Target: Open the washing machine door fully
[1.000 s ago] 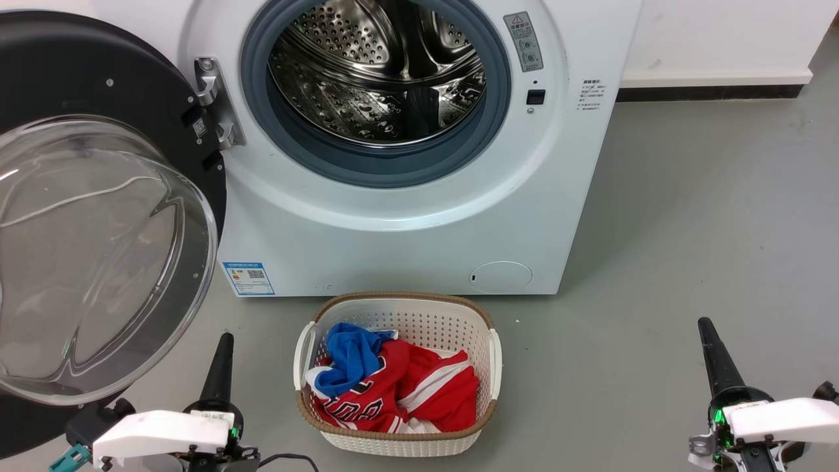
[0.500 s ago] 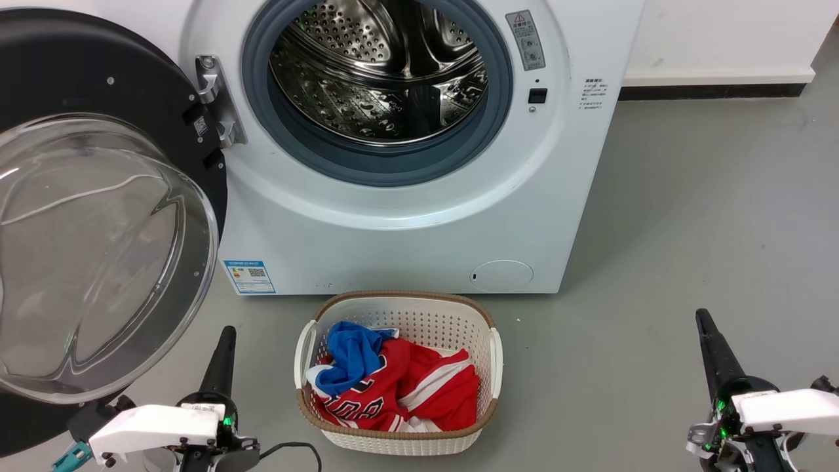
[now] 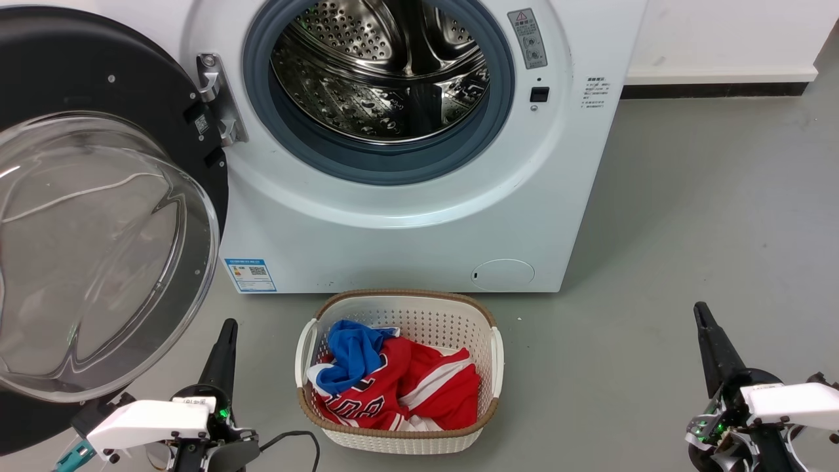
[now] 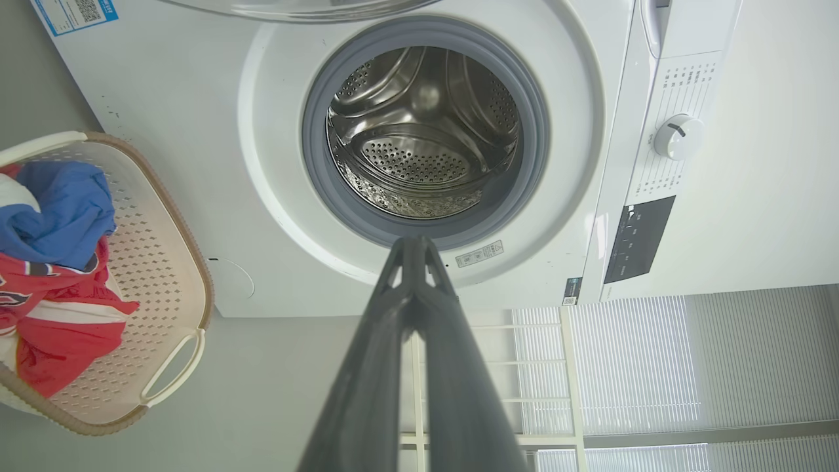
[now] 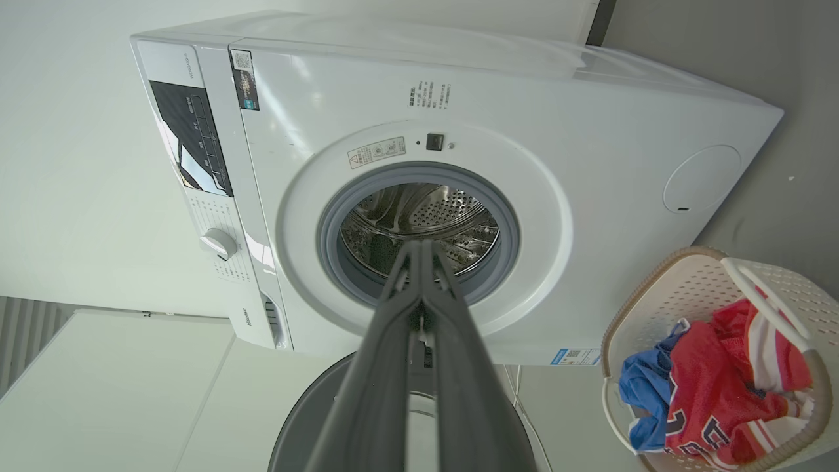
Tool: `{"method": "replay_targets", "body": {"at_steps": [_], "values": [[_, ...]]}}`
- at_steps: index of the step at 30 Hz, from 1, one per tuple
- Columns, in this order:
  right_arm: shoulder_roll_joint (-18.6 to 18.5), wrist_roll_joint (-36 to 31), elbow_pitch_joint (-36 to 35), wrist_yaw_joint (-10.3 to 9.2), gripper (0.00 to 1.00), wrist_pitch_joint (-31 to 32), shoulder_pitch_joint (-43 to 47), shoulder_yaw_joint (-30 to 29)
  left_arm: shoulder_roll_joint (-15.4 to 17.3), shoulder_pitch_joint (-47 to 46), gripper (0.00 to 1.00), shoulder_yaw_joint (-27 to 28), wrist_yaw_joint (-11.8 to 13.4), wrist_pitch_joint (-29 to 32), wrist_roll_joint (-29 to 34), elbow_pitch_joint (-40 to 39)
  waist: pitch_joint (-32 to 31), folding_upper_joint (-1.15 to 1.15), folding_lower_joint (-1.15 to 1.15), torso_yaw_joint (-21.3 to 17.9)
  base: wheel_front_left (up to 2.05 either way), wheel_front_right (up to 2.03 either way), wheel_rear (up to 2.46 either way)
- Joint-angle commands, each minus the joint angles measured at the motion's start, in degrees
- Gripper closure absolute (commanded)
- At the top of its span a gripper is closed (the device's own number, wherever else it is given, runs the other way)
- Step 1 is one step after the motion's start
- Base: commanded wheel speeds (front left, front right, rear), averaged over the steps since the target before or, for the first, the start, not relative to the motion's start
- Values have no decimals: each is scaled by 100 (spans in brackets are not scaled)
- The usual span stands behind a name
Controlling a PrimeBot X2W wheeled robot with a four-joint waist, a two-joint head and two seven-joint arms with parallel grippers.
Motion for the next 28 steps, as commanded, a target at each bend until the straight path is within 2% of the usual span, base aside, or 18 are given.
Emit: {"method": "replay_targets", "body": {"at_steps": [1, 15, 28], "values": [[-1, 124, 12, 2, 100, 34, -97, -9, 1, -89, 100, 27, -14, 46, -113, 15, 1, 0, 0, 1, 0, 0, 0], [20, 659, 120, 2, 100, 197, -198, -44, 0, -164, 100, 51, -28, 186, -706, 83, 19, 0, 0, 16, 0, 0, 0], [40, 598, 112, 2, 100, 219, -197, -72, 0, -156, 100, 49, -27, 178, -676, 76, 19, 0, 0, 16, 0, 0, 0]]}}
